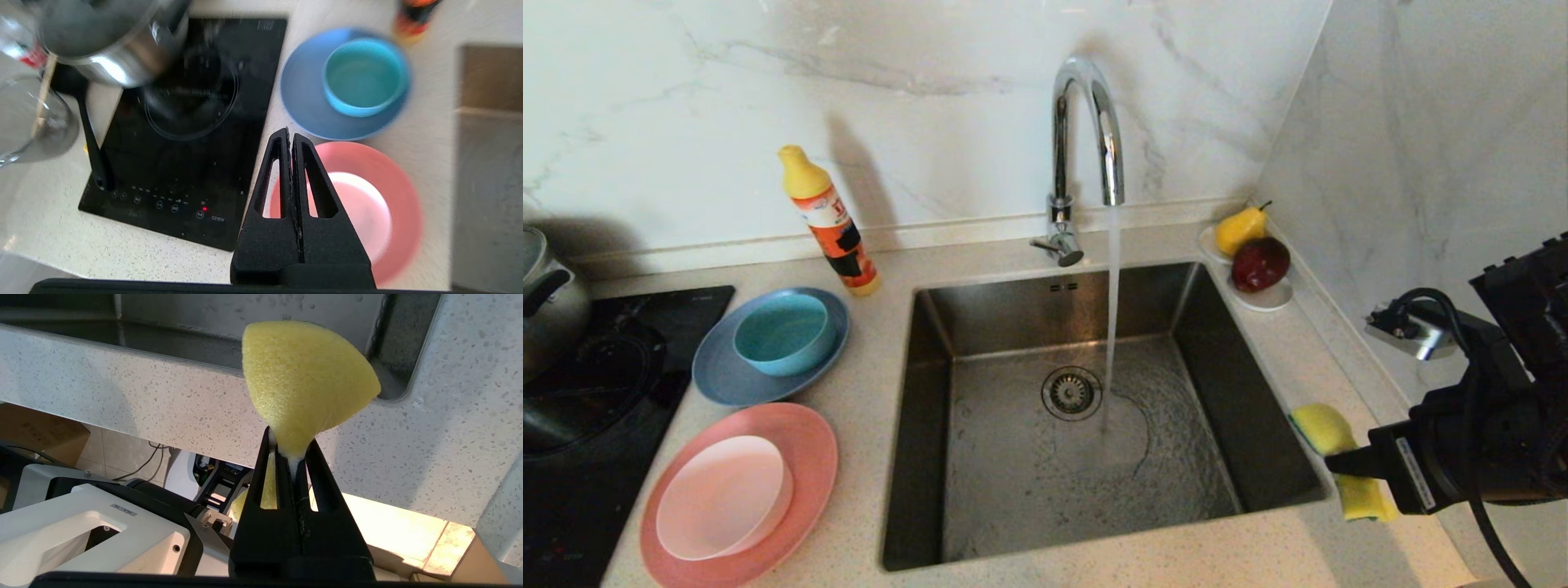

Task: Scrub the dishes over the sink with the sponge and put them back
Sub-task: Pick up a bowl and the sponge

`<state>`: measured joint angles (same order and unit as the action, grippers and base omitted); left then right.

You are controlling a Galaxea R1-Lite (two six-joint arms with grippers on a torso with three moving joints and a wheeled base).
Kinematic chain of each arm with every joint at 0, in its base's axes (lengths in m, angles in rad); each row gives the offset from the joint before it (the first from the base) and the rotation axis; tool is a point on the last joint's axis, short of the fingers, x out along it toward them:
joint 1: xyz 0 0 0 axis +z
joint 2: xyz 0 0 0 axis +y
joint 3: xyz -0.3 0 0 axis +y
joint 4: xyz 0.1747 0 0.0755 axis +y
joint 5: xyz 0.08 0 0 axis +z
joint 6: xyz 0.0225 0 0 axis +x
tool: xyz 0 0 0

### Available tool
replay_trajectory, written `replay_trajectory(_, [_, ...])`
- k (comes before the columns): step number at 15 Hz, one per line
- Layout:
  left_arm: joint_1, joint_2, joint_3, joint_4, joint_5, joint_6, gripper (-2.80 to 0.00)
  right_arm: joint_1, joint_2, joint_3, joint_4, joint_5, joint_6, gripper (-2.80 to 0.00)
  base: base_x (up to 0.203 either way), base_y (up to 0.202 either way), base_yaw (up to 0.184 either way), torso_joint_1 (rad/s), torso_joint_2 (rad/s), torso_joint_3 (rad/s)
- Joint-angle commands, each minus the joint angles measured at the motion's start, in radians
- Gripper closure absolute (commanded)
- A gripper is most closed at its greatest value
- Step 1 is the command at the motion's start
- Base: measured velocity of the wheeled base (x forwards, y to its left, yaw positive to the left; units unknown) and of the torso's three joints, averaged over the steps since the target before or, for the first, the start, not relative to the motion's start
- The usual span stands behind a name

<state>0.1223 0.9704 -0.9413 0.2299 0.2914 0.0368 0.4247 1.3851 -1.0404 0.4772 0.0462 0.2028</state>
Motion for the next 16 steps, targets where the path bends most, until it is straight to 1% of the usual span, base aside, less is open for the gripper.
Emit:
replay_trajectory(1, [0.136,0.276,-0.075,0.004,-0.113,-0.002,0.0,0.002,0.015,0.0,0.001,0.001,0.001,0.0,0.0,0.0,0.0,0.0,0.0,0.0])
replay_trajectory(2, [0.191,0.33,-0.089,0.006,-0.189,-0.008,0.0,0.002,0.017,0.0,0.0,0.001,0.001,0.0,0.0,0.0,0.0,0.0,0.0,0.0])
replay_trajectory(3, [0.234,0.381,-0.098,0.01,-0.25,-0.022,0.0,0.002,0.018,-0.002,0.0,0.002,0.001,0.0,0.0,0.0,0.0,0.0,0.0,0.0])
replay_trajectory(4, [0.262,0.425,-0.104,0.015,-0.292,-0.047,0.0,0.002,0.02,-0.003,0.0,0.001,0.001,0.0,0.0,0.0,0.0,0.0,0.0,0.0])
replay_trajectory(6, [0.291,0.507,-0.116,0.023,-0.353,-0.113,0.0,0.002,0.023,-0.003,-0.003,0.001,0.001,0.0,0.0,0.0,0.0,0.0,0.0,0.0])
replay_trajectory(8, [0.3,0.555,-0.12,0.025,-0.397,-0.163,0.0,0.002,0.029,-0.003,-0.002,0.001,0.001,0.0,0.0,0.0,0.0,0.0,0.0,0.0])
replay_trajectory(10, [0.3,0.583,-0.114,0.014,-0.406,-0.184,0.0,0.002,0.03,-0.001,-0.002,0.001,0.001,0.0,0.0,0.0,0.0,0.0,0.0,0.0])
replay_trajectory(12, [0.3,0.6,-0.114,0.013,-0.419,-0.223,0.0,0.002,0.038,-0.001,-0.002,0.001,0.001,0.0,0.0,0.0,0.0,0.0,0.0,0.0])
replay_trajectory(13, [0.3,0.597,-0.12,0.013,-0.456,-0.238,-0.65,0.002,0.04,-0.001,-0.002,0.001,0.001,0.0,0.0,0.0,0.0,0.0,0.0,0.0])
replay_trajectory(14, [0.3,0.584,-0.134,0.014,-0.502,-0.274,-2.8,0.002,0.04,0.0,-0.002,0.001,0.001,0.0,0.0,0.0,0.0,0.0,0.0,0.0])
replay_trajectory(15, [0.3,0.577,-0.153,0.022,-0.528,-0.305,-2.8,0.002,0.038,0.002,-0.002,0.001,0.001,0.0,0.0,0.0,0.0,0.0,0.0,0.0])
replay_trajectory(16, [0.3,0.582,-0.157,0.025,-0.532,-0.314,-2.8,0.002,0.035,0.004,-0.002,0.001,0.001,0.0,0.0,0.0,0.0,0.0,0.0,0.0])
